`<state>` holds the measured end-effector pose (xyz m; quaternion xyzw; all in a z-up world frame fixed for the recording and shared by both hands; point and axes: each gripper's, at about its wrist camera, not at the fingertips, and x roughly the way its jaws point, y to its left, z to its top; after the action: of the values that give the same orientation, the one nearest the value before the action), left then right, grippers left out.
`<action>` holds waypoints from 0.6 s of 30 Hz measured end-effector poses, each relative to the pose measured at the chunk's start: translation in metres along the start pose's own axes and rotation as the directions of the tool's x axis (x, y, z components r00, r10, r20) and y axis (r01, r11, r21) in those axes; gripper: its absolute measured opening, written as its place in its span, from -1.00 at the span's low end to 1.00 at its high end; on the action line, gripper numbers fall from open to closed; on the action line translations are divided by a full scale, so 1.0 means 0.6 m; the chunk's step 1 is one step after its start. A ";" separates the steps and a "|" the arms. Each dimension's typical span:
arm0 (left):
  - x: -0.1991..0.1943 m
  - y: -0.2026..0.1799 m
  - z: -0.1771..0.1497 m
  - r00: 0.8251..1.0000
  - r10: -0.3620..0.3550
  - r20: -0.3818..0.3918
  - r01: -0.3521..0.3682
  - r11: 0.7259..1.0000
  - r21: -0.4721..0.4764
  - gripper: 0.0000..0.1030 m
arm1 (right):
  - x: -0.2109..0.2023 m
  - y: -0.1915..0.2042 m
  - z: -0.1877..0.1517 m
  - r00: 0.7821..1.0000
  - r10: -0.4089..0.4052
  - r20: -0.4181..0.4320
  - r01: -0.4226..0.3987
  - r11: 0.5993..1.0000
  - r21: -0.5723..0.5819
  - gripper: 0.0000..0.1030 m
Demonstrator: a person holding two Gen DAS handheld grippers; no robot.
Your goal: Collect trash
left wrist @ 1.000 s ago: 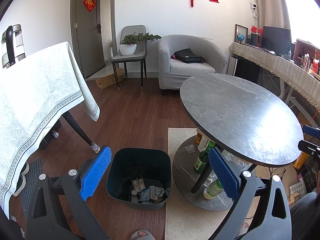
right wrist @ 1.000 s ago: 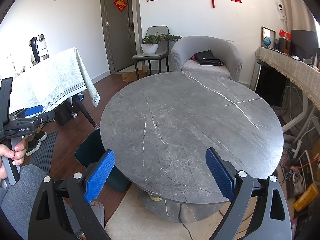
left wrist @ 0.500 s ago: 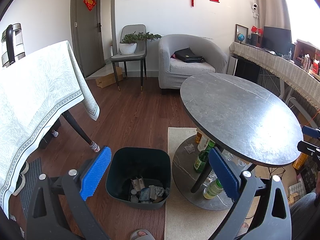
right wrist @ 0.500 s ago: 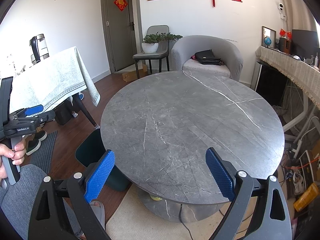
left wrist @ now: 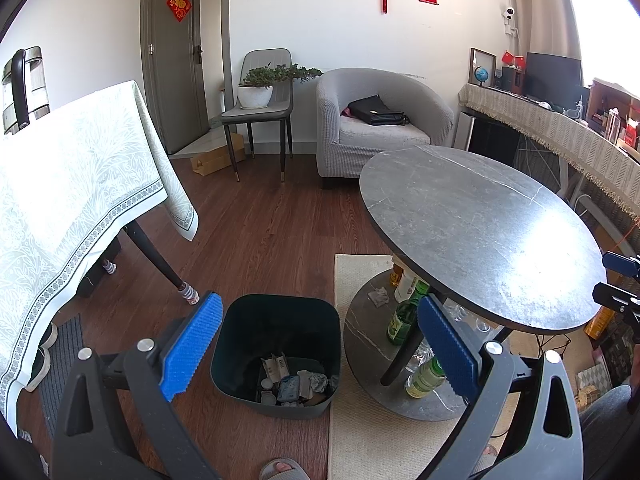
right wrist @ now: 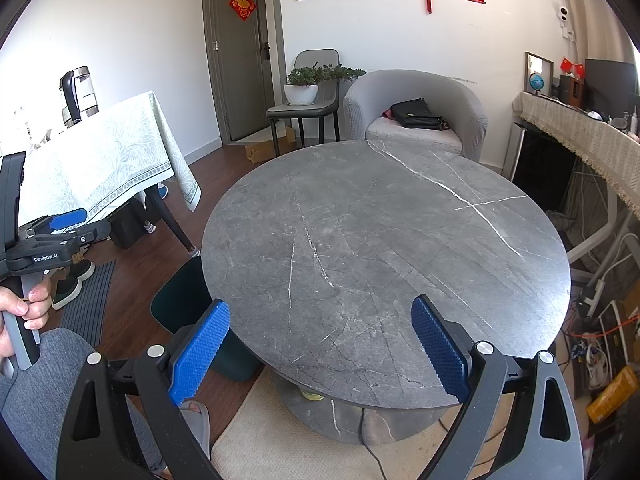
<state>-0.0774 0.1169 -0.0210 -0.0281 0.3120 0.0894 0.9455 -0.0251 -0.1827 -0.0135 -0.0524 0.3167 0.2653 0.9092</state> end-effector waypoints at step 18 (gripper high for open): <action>0.000 -0.005 -0.003 1.000 -0.003 0.001 0.003 1.000 0.016 0.93 | 0.000 0.000 -0.002 1.000 0.000 -0.002 0.000 1.000 0.000 0.81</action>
<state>-0.0781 0.1135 -0.0223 -0.0209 0.3121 0.0857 0.9459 -0.0256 -0.1832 -0.0145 -0.0525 0.3175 0.2651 0.9089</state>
